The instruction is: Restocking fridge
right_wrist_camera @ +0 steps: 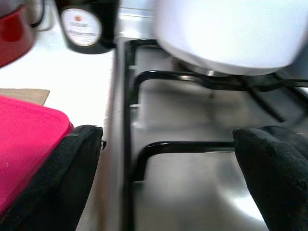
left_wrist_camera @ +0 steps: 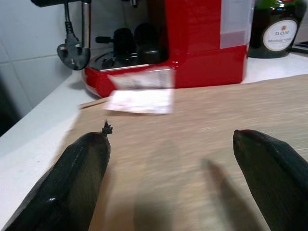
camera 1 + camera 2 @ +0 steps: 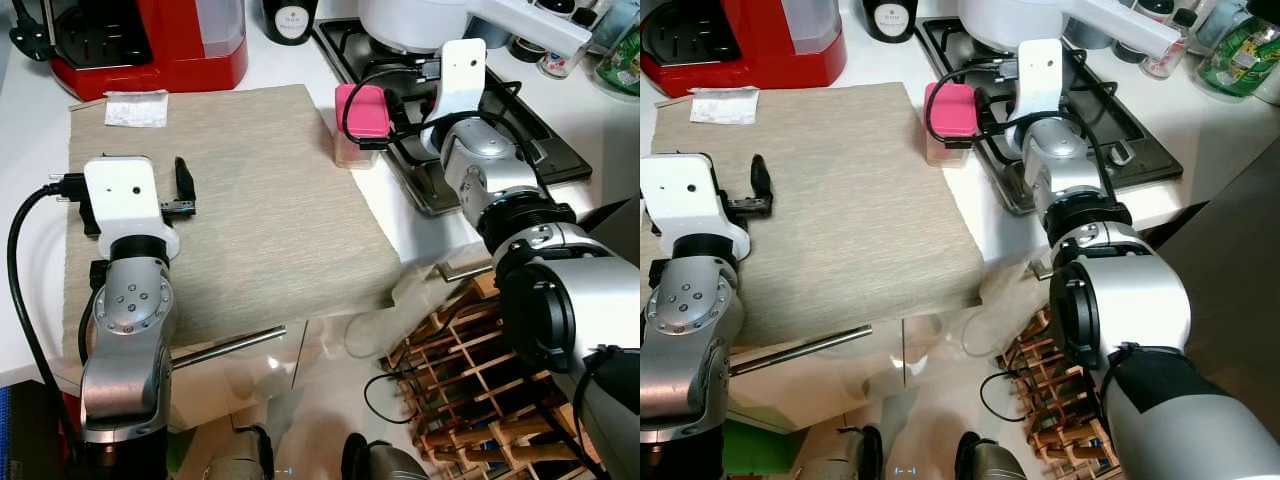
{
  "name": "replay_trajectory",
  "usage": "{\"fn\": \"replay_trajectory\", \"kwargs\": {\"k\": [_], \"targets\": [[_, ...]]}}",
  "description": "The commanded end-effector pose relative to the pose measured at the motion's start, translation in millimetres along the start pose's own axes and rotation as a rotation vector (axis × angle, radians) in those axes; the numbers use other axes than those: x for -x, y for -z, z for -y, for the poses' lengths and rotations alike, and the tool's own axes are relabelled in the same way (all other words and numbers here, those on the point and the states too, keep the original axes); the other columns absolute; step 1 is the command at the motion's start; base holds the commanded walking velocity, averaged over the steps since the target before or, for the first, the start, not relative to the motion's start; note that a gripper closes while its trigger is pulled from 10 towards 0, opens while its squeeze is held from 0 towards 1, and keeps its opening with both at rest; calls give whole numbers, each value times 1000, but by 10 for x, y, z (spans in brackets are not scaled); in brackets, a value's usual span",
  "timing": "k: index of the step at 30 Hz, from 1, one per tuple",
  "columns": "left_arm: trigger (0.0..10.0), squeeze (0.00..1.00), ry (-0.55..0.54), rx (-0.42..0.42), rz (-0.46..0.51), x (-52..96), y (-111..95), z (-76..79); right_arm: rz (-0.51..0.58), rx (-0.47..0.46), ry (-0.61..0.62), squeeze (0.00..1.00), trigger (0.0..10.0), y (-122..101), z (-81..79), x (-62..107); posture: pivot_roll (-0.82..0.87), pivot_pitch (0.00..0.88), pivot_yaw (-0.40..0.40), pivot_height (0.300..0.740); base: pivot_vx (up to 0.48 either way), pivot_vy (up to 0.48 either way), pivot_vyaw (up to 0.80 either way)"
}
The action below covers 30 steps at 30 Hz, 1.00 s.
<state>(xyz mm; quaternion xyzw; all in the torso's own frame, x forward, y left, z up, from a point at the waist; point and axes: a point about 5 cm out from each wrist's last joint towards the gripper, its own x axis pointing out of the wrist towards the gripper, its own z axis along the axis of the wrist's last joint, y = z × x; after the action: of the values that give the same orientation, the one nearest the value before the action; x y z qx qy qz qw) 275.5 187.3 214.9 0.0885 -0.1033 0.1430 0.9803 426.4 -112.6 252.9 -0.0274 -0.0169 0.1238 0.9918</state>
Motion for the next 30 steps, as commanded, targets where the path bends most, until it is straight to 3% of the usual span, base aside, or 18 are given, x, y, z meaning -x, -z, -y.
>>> {"fn": "replay_trajectory", "kwargs": {"k": [1, 8, 16, 19, 23, 27, 30], "targets": [[10000, 0, -4, 3, 0, 10, -13, 9, 11, 18, -27, 47, 10000, -58, -41, -16, 171, 195, -77, 740, 0, 0, 0], [10000, 0, 3, 10, -1, 2, -12, 40, 42, -9, -162, 43, 10000, -98, -211, -30, 166, 191, -74, 740, 0, 0, 0], [10000, 0, 8, 21, 2, -4, -22, 77, 60, -20, -263, 51, 10000, -123, -274, -23, 162, 185, -78, 740, 0, 0, 0], [10000, 0, 9, 25, 1, -4, -20, 91, 57, 29, -224, 51, 10000, -126, -220, -21, 160, 182, -80, 740, 0, 0, 0], [10000, 0, 7, 31, 2, -2, -21, 99, 56, 187, -109, 43, 10000, -101, 9, 14, 154, 181, -85, 740, 0, 0, 0], [10000, 0, 6, 37, 3, -6, -19, 107, 57, 208, -62, 43, 10000, -54, 129, 47, 147, 175, -87, 740, 0, 0, 0], [10000, 0, 13, 43, 9, -21, -26, 128, 94, 171, -23, 39, 10000, -40, 216, 80, 139, 166, -86, 740, 0, 0, 0]]}}
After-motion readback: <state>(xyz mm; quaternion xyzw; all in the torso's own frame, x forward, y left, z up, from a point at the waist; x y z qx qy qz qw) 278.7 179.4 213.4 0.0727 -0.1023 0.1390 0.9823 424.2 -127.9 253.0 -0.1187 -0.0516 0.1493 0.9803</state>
